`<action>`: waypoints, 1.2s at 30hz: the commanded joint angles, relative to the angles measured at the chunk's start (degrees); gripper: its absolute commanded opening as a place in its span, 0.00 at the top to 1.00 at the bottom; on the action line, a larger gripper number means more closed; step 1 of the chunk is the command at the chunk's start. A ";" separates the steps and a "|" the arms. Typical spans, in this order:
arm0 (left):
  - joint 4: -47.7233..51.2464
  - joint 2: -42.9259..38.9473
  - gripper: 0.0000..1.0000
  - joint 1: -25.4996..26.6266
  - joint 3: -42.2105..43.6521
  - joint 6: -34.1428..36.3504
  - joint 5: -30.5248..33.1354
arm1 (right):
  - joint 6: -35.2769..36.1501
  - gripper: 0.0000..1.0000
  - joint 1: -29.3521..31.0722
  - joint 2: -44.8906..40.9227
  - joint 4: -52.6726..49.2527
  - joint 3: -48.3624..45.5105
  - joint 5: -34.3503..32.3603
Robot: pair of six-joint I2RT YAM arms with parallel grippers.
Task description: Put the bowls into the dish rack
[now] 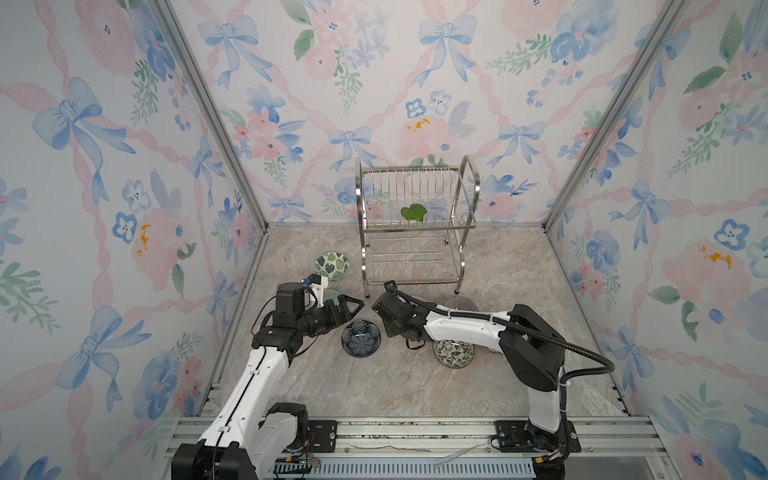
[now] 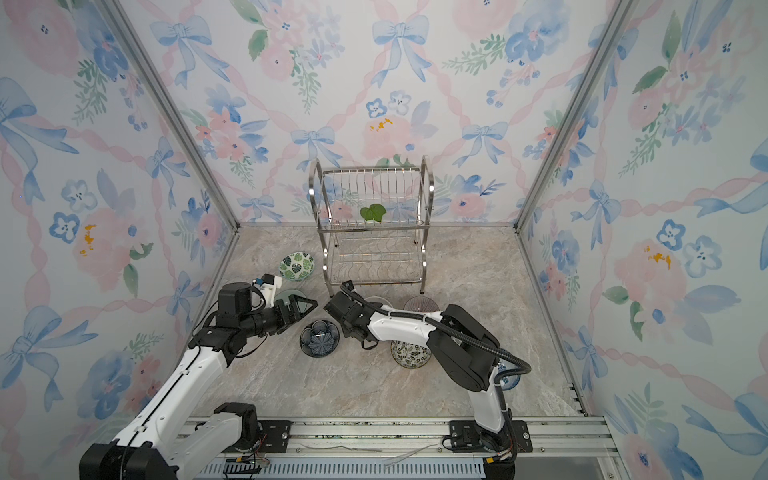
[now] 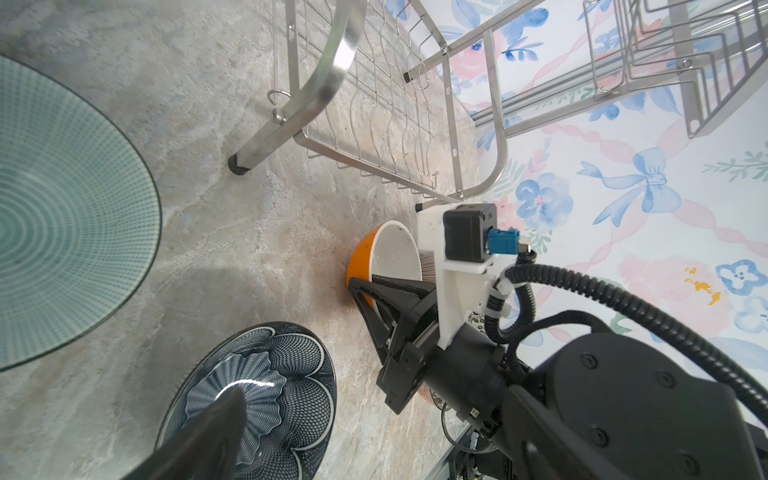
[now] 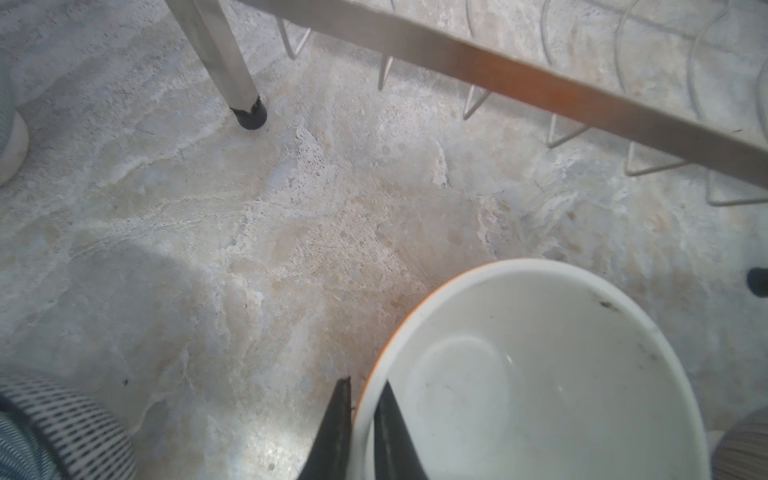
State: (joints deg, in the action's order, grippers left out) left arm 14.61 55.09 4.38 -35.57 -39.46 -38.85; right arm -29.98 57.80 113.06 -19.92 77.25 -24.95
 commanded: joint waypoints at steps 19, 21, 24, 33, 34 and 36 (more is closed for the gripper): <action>-1.74 3.17 0.02 -0.25 -2.54 1.57 -1.67 | 0.24 1.00 -1.24 -11.31 5.23 -6.00 1.39; -1.75 3.87 0.02 -0.16 -3.22 1.89 -1.40 | 1.00 1.00 -1.51 -12.51 6.94 -6.78 1.52; -1.78 4.85 0.02 0.29 -4.44 1.80 -1.47 | 1.30 1.00 -2.57 -14.94 11.45 -9.19 3.33; -1.81 7.60 0.02 5.12 -9.20 2.98 4.02 | 5.65 1.00 -6.08 -21.69 27.17 -15.74 9.79; -1.78 8.16 0.02 5.65 -9.58 2.99 4.78 | 6.04 1.00 -6.58 -22.12 29.74 -16.68 10.21; -1.78 9.13 0.02 6.82 -10.52 3.14 6.24 | 6.91 1.00 -7.45 -22.35 33.88 -17.95 10.75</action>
State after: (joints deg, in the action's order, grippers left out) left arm 13.28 62.89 9.78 -44.16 -37.98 -35.66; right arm -25.85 51.75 92.73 3.11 60.99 -16.19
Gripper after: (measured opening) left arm 0.980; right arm 0.112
